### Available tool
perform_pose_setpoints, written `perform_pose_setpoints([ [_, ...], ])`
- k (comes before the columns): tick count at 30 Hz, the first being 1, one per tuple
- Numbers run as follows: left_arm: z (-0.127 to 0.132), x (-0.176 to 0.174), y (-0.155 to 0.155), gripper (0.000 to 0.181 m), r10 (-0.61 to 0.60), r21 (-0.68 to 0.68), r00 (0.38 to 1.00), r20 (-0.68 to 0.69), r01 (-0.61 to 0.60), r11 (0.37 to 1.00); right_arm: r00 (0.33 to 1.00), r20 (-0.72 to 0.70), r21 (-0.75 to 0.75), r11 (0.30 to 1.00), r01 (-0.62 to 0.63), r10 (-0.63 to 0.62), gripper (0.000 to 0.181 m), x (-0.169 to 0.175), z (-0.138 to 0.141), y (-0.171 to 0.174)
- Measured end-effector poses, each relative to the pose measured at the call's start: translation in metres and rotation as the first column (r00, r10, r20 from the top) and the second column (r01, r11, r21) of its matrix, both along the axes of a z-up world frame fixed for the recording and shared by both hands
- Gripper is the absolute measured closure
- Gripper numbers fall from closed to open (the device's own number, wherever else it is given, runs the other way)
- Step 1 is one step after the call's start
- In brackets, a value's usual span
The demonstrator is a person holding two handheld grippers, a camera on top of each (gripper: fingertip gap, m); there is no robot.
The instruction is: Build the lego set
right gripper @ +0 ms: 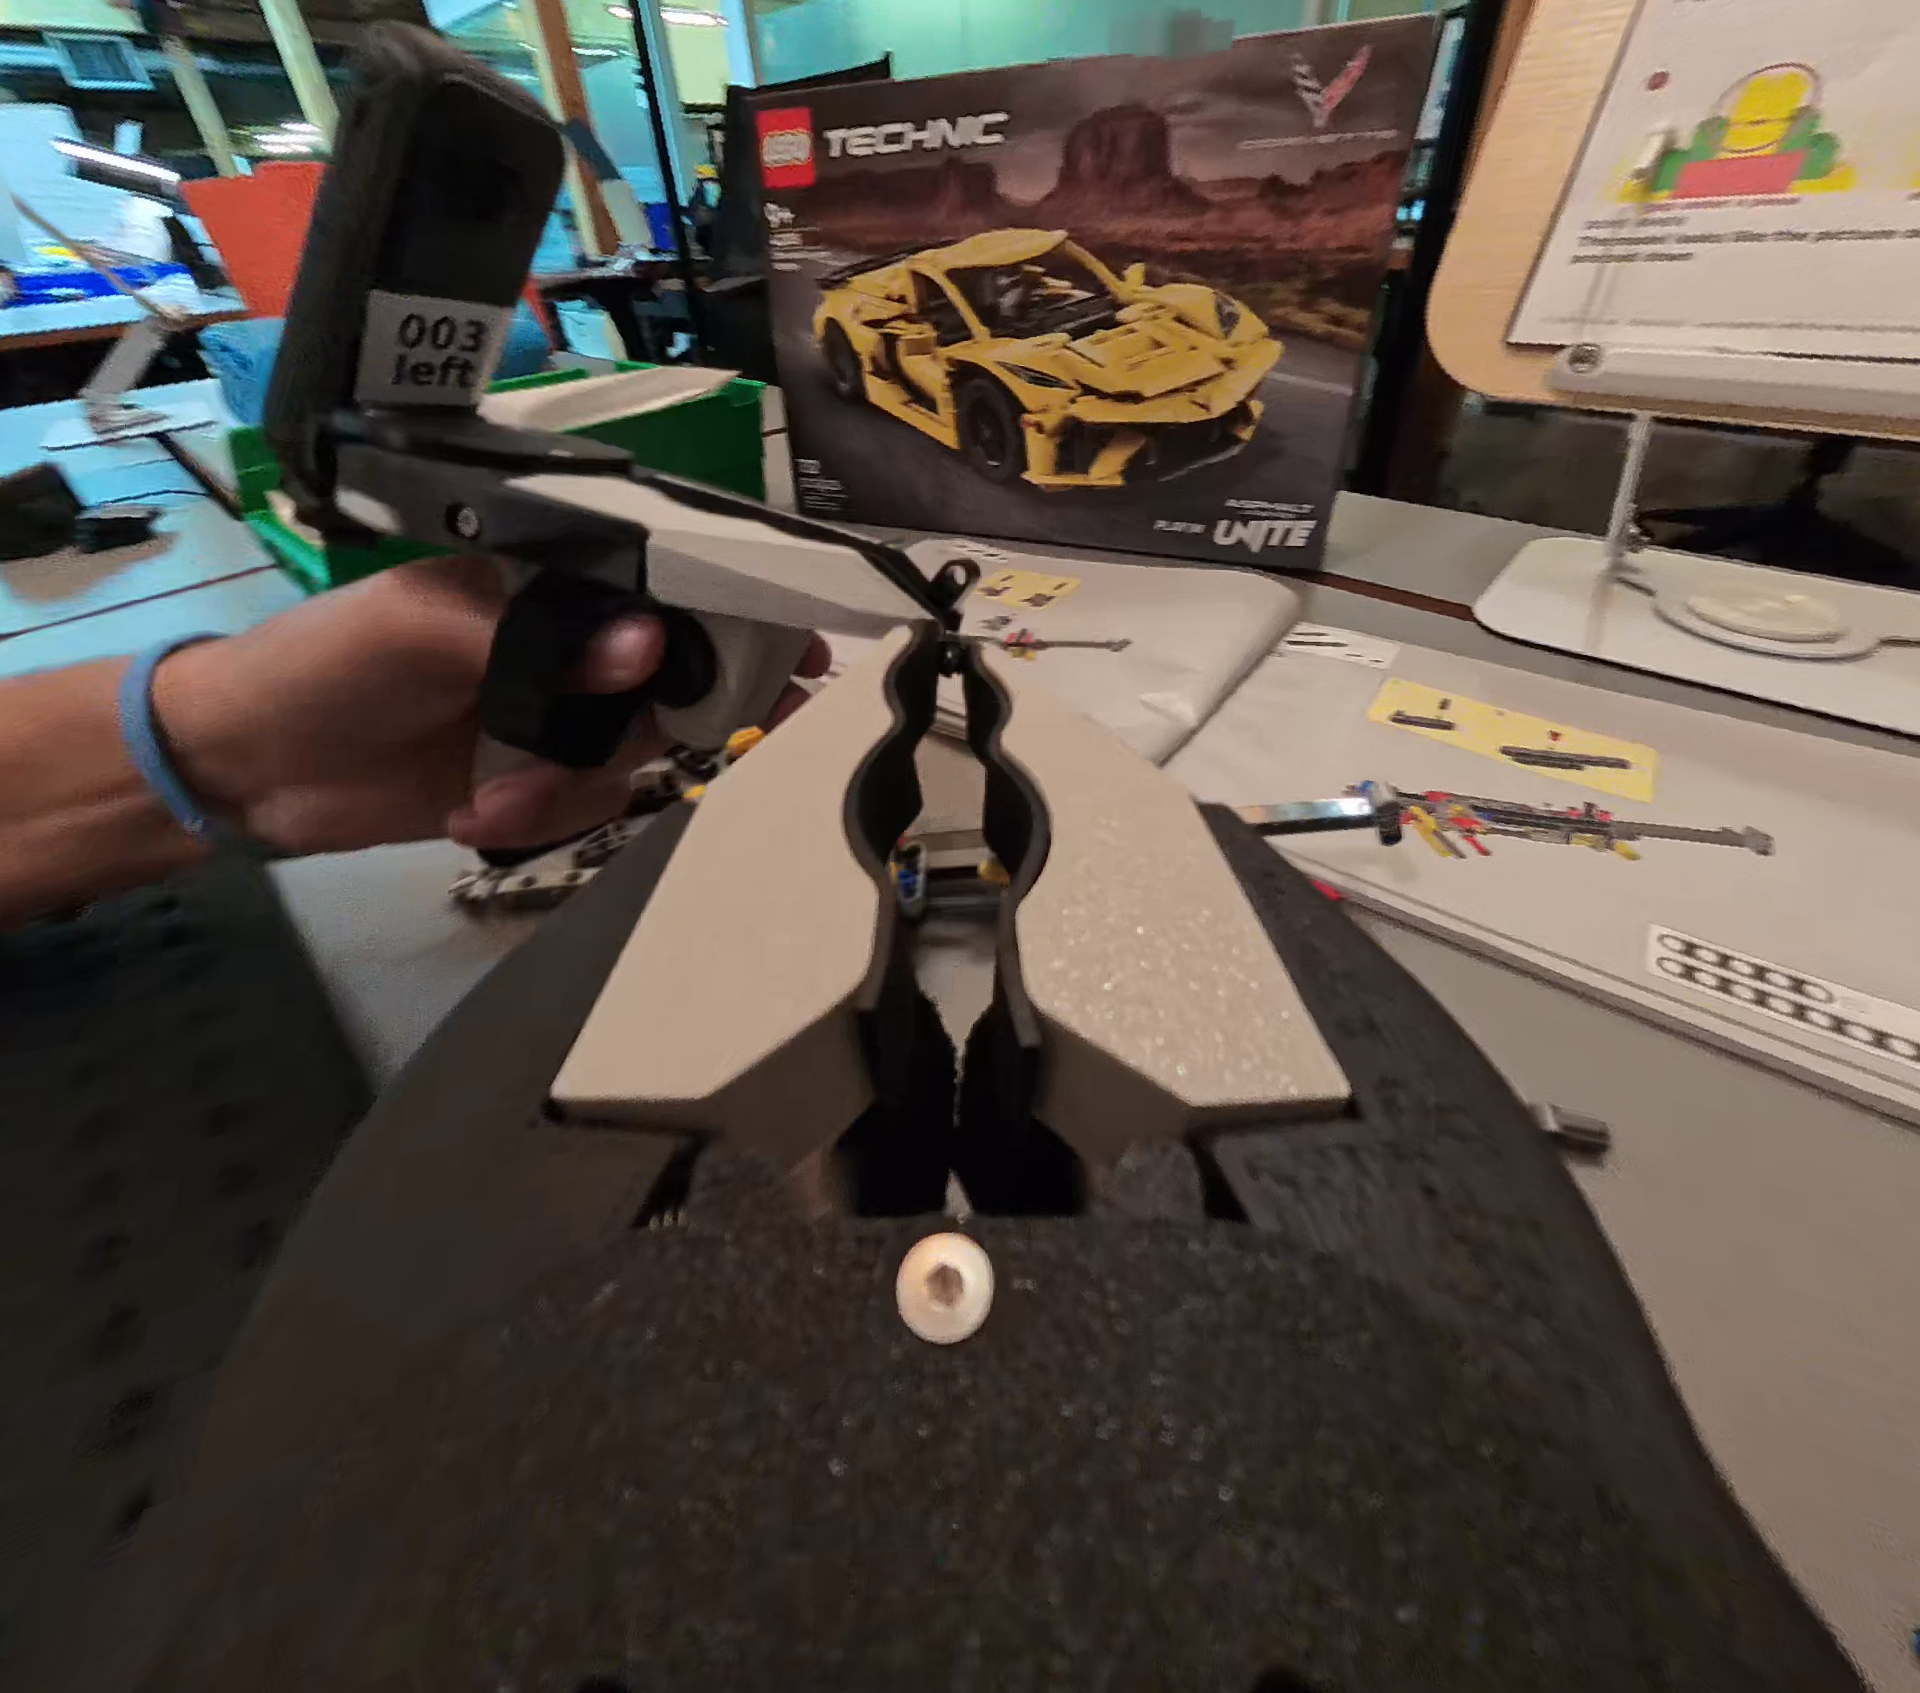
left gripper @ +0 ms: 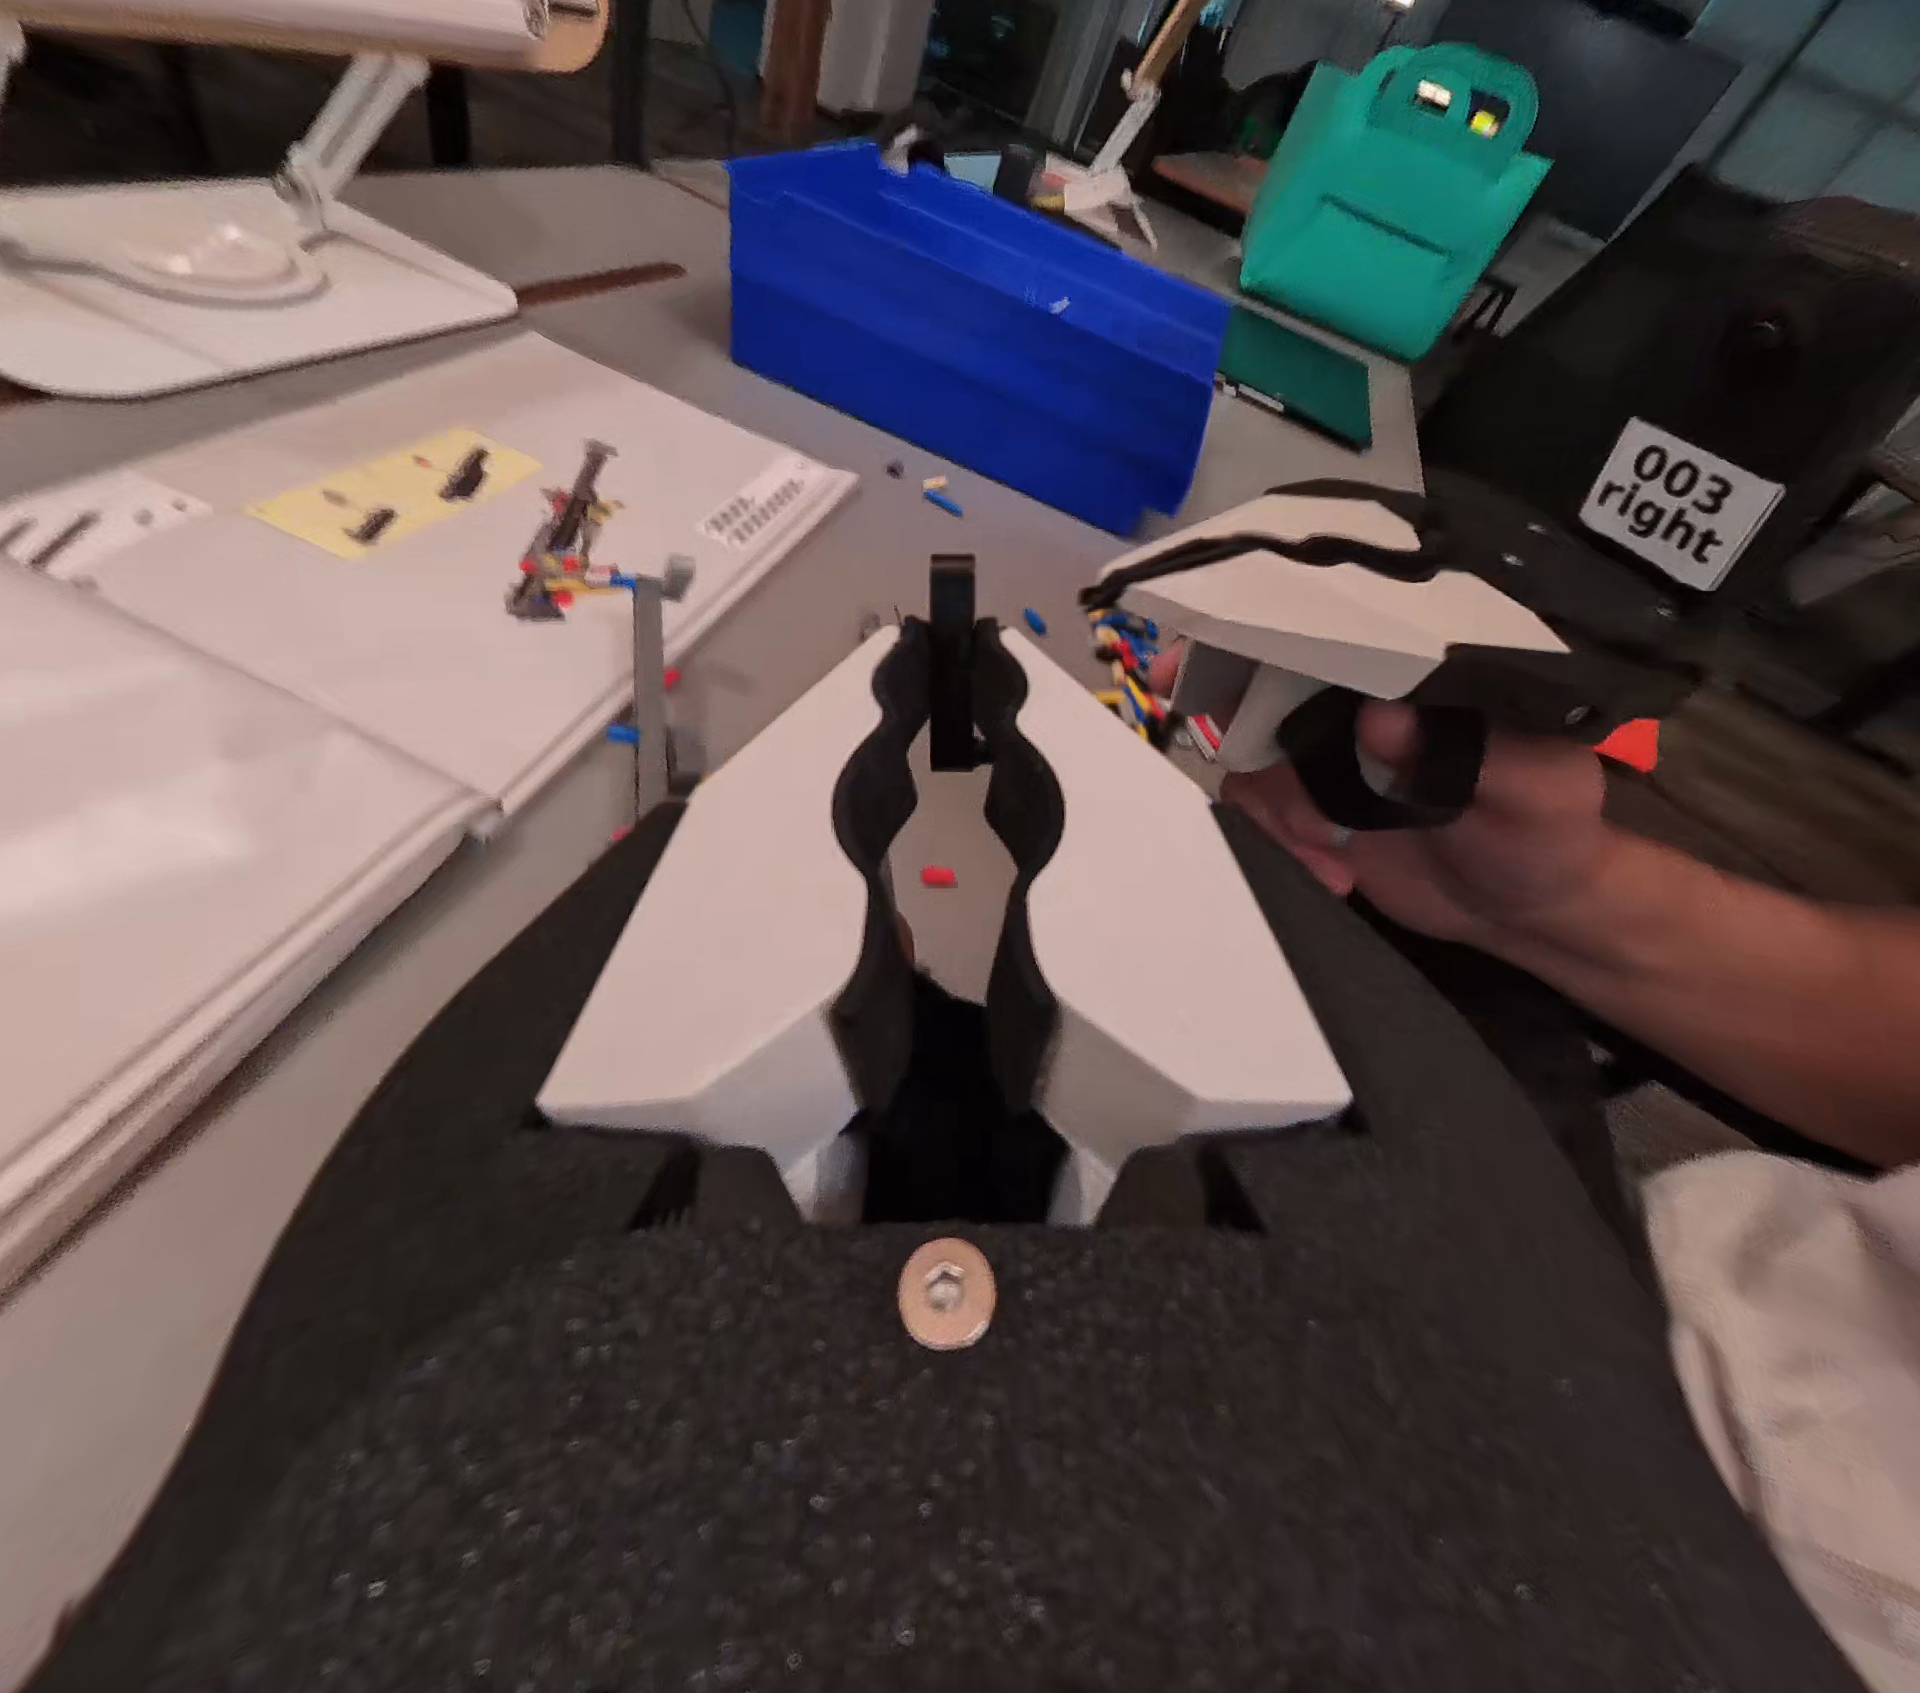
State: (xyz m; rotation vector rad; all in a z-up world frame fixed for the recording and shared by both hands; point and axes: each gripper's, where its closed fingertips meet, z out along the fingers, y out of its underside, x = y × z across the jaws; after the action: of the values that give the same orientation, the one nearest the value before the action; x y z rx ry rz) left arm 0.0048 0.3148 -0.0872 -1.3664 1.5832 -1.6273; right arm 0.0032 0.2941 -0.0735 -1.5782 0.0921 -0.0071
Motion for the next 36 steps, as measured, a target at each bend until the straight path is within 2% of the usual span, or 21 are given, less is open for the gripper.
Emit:
perform_pose_setpoints([
  [3, 0.002, 0.013, -0.001, 0.175, 0.017, -0.025, 0.997, 0.074, -0.016, 1.0, 0.996, 0.0, -0.01, 0.996, 0.093, -0.093, 0.178, 0.018, 0.0, 0.012],
  [10, -0.004, 0.012, -0.007, 0.174, 0.031, -0.005, 0.996, 0.088, -0.031, 1.0, 0.984, 0.097, -0.057, 0.987, 0.153, -0.147, 0.178, 0.017, -0.007, 0.019],
  [15, -0.003, 0.013, 0.001, 0.174, 0.082, -0.018, 0.993, 0.081, -0.081, 0.997, 0.983, 0.113, -0.027, 0.989, 0.146, -0.142, 0.177, 0.013, -0.001, 0.018],
  [22, -0.003, 0.011, -0.005, 0.175, 0.054, -0.023, 0.995, 0.085, -0.052, 0.998, 0.976, 0.149, -0.028, 0.986, 0.163, -0.157, 0.177, 0.012, -0.001, 0.019],
  [36, -0.008, 0.011, -0.006, 0.174, 0.073, 0.04, 0.993, 0.089, -0.077, 0.996, 0.969, 0.187, -0.038, 0.985, 0.169, -0.159, 0.177, 0.013, -0.004, 0.02],
])
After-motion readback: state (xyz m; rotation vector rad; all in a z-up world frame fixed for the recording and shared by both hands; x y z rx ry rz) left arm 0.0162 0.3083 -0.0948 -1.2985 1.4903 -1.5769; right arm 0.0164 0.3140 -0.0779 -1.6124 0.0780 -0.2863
